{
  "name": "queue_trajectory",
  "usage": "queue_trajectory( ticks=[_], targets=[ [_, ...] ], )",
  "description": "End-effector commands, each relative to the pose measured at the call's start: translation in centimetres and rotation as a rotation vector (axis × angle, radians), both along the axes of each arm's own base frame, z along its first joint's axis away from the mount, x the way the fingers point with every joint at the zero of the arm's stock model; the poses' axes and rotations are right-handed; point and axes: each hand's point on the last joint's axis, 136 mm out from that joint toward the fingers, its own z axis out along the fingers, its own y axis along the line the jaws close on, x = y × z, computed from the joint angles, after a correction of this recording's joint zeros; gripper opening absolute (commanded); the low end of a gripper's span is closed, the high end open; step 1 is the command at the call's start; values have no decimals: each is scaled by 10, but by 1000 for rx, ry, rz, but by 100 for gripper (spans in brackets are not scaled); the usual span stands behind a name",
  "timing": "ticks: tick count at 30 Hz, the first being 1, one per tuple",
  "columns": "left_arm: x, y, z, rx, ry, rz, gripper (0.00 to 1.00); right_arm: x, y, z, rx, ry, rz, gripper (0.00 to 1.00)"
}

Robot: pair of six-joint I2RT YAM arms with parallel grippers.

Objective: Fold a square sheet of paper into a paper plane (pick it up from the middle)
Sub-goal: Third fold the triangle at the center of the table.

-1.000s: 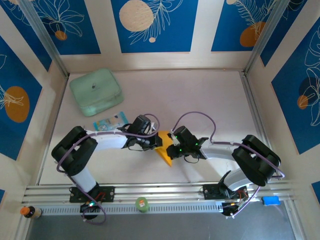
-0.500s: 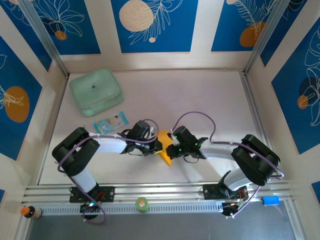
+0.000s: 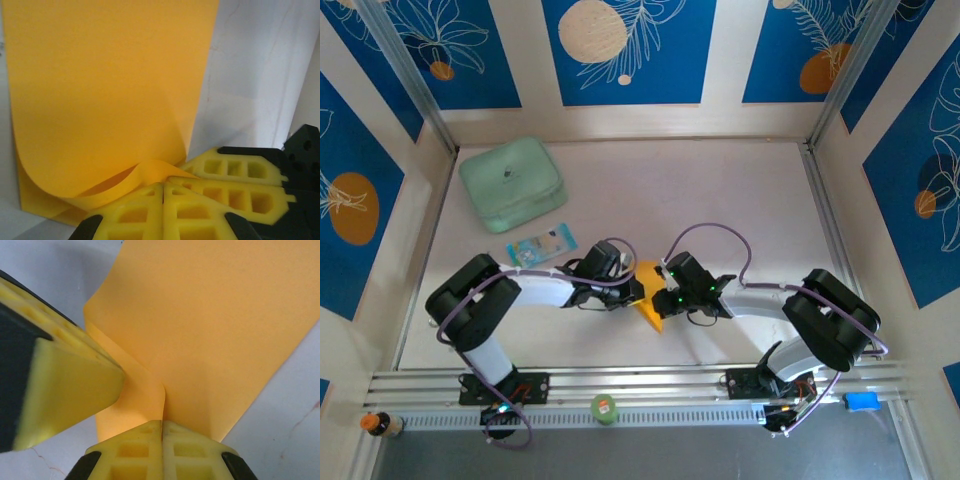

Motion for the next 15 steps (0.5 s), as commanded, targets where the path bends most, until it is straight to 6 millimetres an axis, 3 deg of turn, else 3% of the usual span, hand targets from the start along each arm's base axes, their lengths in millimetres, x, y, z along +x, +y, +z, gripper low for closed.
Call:
queue_trajectory(
  ticks=[1, 11, 15],
  targets=[
    [-11, 12, -25, 75, 56, 10, 0, -11, -15, -20, -84, 59, -16, 0],
    [-16, 19, -36, 102, 77, 25, 0, -13, -13, -19, -81, 68, -10, 2],
    [-15, 18, -37, 95, 75, 24, 0, -13, -5, -4, -40, 83, -9, 11]
  ],
)
